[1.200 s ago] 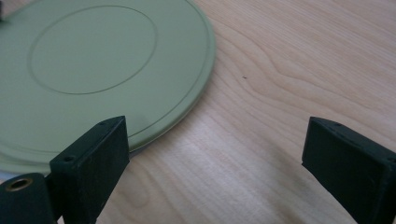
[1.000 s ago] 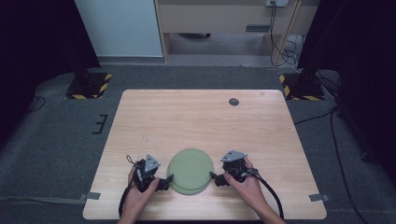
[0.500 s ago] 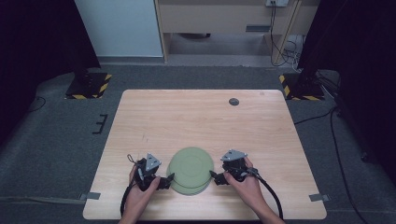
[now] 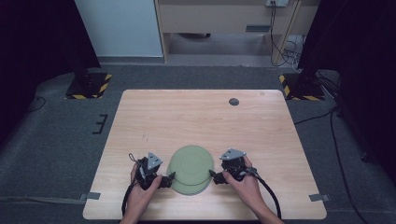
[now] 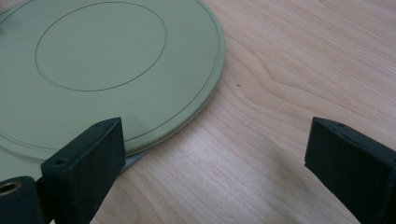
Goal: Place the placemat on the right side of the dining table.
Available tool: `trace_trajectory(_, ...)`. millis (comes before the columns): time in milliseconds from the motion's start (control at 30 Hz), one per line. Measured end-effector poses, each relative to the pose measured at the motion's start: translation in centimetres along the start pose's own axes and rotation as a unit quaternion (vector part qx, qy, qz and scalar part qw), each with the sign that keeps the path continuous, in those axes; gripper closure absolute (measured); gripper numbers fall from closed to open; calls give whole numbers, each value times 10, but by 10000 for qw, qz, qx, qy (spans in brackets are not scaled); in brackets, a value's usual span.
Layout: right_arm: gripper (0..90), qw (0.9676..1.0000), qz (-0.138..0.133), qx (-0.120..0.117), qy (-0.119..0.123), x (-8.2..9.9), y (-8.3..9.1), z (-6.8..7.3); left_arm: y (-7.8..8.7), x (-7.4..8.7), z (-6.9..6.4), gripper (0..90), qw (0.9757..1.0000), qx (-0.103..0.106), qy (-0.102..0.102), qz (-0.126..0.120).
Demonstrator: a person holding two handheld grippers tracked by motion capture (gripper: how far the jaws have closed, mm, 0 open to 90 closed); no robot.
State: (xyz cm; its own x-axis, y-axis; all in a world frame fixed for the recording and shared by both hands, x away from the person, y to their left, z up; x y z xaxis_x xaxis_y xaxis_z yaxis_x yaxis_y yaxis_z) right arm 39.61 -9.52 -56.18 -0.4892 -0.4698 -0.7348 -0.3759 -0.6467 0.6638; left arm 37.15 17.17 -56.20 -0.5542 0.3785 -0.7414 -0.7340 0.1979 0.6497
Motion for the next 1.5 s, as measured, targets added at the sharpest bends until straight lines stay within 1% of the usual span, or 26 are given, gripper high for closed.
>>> trace_trajectory(167,67,10000,-48,40,-24,0,0,-2,1,0,0,20,10000,12,18,-8)
trace_trajectory(200,89,10000,-59,29,-16,0,1,0,2,1,-1,37,10000,33,24,-13)
trace_trajectory(233,89,10000,-59,29,-16,0,1,0,2,1,-1,38,10000,33,24,-13)
trace_trajectory(300,84,10000,-52,-72,-11,1,2,2,2,2,-3,36,10000,49,-11,13)
trace_trajectory(333,74,10000,-33,-63,21,1,0,4,2,1,-3,24,10000,23,-21,7)
trace_trajectory(433,57,10000,-12,-12,89,-1,-1,3,0,-1,-2,6,10000,-23,-51,-6)
trace_trajectory(467,56,10000,-48,18,18,-1,-2,1,-1,-1,-2,6,10000,-31,-44,-7)
trace_trajectory(633,85,10000,-58,-8,-4,-1,0,2,1,-1,-3,38,10000,8,-9,-42)
trace_trajectory(700,83,10000,-21,-84,27,0,0,4,1,0,-5,36,10000,23,-33,-18)
trace_trajectory(767,58,10000,-6,-34,69,-1,-2,5,-1,-2,-4,10,10000,-17,-55,-10)
trace_trajectory(833,58,10000,-17,1,76,-2,-2,3,-3,-2,-4,3,10000,-5,-28,-8)
trace_trajectory(867,63,10000,-35,-13,14,-1,-3,1,-2,-2,-4,7,10000,-8,-22,-19)
trace_trajectory(900,63,10000,-35,-13,14,-1,-3,1,-2,-2,-4,12,10000,-8,-22,-19)
trace_trajectory(933,84,10000,-49,-6,53,-2,-2,3,-2,-2,-4,18,10000,-6,-15,-23)
trace_trajectory(1000,88,9999,-71,-49,78,-2,-2,5,-1,-2,-5,20,10000,-9,-23,-26)
trace_trajectory(1133,67,9999,-42,-11,156,-3,-3,7,-4,-3,-4,2,10000,-4,21,2)
trace_trajectory(1200,57,9999,-62,2,88,-4,-3,5,-4,-3,-4,2,10000,-10,44,-8)
trace_trajectory(1233,61,10000,-70,-25,37,-3,-4,4,-3,-3,-4,5,10000,-11,34,-8)
trace_trajectory(1267,84,10000,-75,-51,29,-3,-3,4,-2,-2,-5,26,10000,-1,68,-31)
trace_trajectory(1300,84,10000,-75,-51,29,-3,-3,4,-2,-2,-5,34,10000,-1,68,-31)
trace_trajectory(1333,85,9999,-34,-56,107,-2,-2,7,-2,-2,-5,35,10000,13,76,-37)
trace_trajectory(1367,85,9999,-34,-56,107,-2,-2,7,-2,-2,-6,35,10000,29,57,-17)
trace_trajectory(1400,74,9999,-47,-57,101,-2,-3,8,-3,-3,-6,15,10000,-16,25,-6)
trace_trajectory(1433,74,9999,-47,-57,101,-2,-3,8,-3,-3,-6,2,10000,-16,25,-6)
trace_trajectory(1467,57,9999,-28,3,146,-4,-5,6,-4,-4,-5,2,10000,-23,17,-11)
trace_trajectory(1500,57,9999,-28,3,146,-4,-5,6,-5,-4,-5,2,10000,-25,18,-8)
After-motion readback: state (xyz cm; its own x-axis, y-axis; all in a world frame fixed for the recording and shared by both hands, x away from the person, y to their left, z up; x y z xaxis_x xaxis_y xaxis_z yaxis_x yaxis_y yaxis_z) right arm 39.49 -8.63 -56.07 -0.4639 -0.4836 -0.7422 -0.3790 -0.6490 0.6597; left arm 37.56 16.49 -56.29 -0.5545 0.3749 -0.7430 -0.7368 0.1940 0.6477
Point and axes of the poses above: each handheld gripper's, and its own axes: y roughly backward along the jaws, x roughly out of its underside, z roughly to its left, the point moved 5 cm from there along -y, roughly forward along the jaws, and after that the axes turned 13 degrees about -x, right-handed, at the moved point
